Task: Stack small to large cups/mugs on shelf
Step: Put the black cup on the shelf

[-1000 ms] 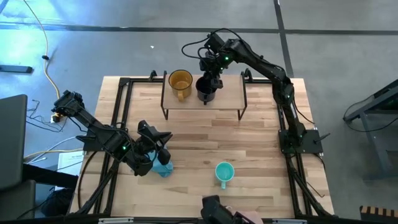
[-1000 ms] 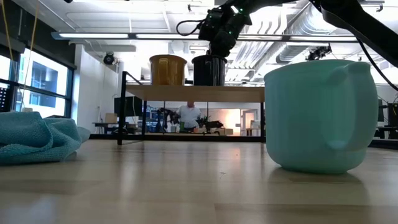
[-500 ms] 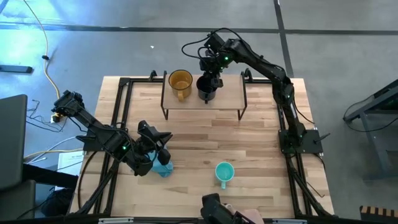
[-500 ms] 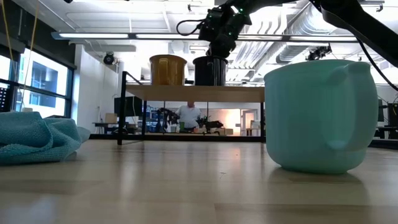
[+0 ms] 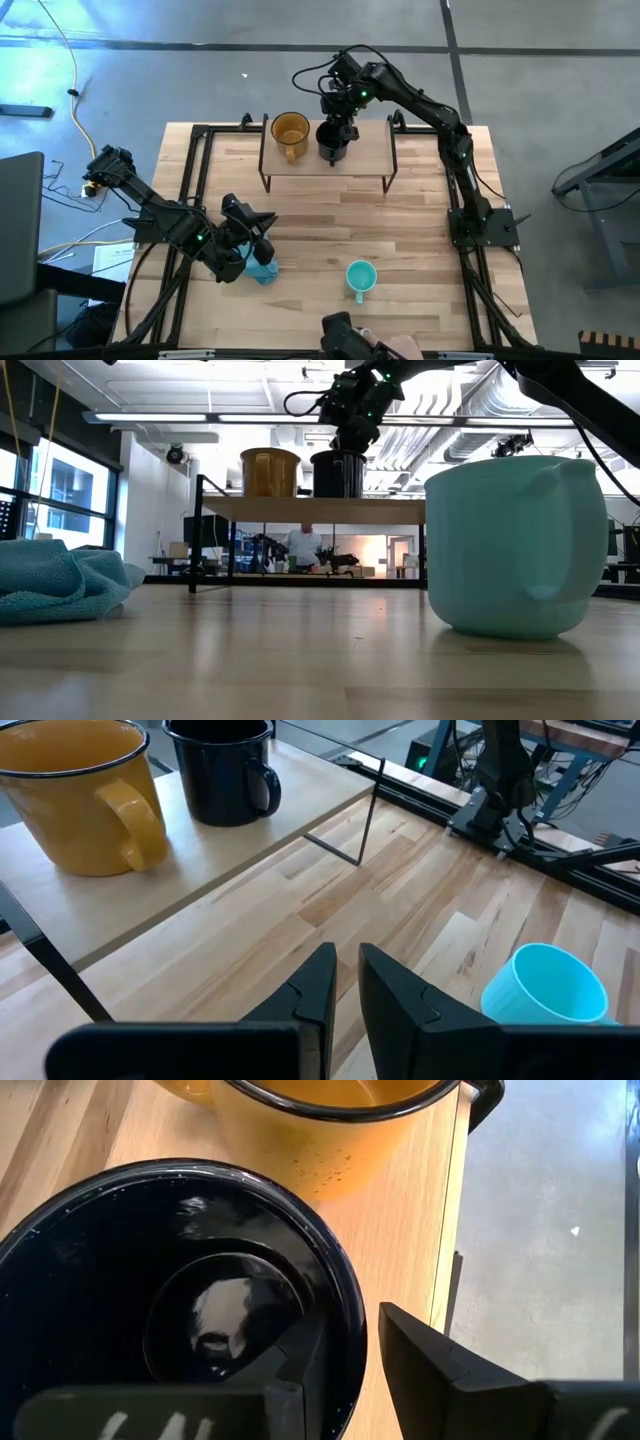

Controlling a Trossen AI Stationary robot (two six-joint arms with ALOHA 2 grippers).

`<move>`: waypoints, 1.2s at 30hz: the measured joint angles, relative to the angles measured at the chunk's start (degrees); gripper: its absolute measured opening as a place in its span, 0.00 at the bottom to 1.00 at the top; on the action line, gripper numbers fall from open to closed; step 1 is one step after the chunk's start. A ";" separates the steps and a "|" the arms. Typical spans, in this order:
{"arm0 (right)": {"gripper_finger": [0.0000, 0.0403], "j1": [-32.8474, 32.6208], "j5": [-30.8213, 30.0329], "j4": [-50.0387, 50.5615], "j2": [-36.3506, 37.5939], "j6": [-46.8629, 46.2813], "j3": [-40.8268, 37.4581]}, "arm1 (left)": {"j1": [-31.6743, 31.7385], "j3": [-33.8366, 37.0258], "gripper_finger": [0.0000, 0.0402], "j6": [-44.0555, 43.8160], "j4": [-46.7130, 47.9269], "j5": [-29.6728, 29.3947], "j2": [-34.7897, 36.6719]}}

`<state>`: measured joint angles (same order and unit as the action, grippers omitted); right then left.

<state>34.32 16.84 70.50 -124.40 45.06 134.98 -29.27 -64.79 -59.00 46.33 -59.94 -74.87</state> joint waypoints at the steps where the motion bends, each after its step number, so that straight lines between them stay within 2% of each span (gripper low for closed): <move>1: 0.21 -0.10 0.00 0.00 0.00 0.04 0.00 | 0.00 0.00 0.09 0.00 0.00 0.00 0.00; 28: 0.20 -0.63 -1.33 -0.02 0.00 0.83 0.00 | 0.02 0.00 0.09 0.00 0.00 0.57 0.00; 36: 0.20 -0.61 0.11 -0.28 0.22 0.35 0.01 | 0.00 0.00 0.09 0.00 0.02 0.66 0.00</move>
<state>33.71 16.95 70.22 -124.18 45.41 134.99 -29.27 -64.79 -59.00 46.35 -59.28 -74.87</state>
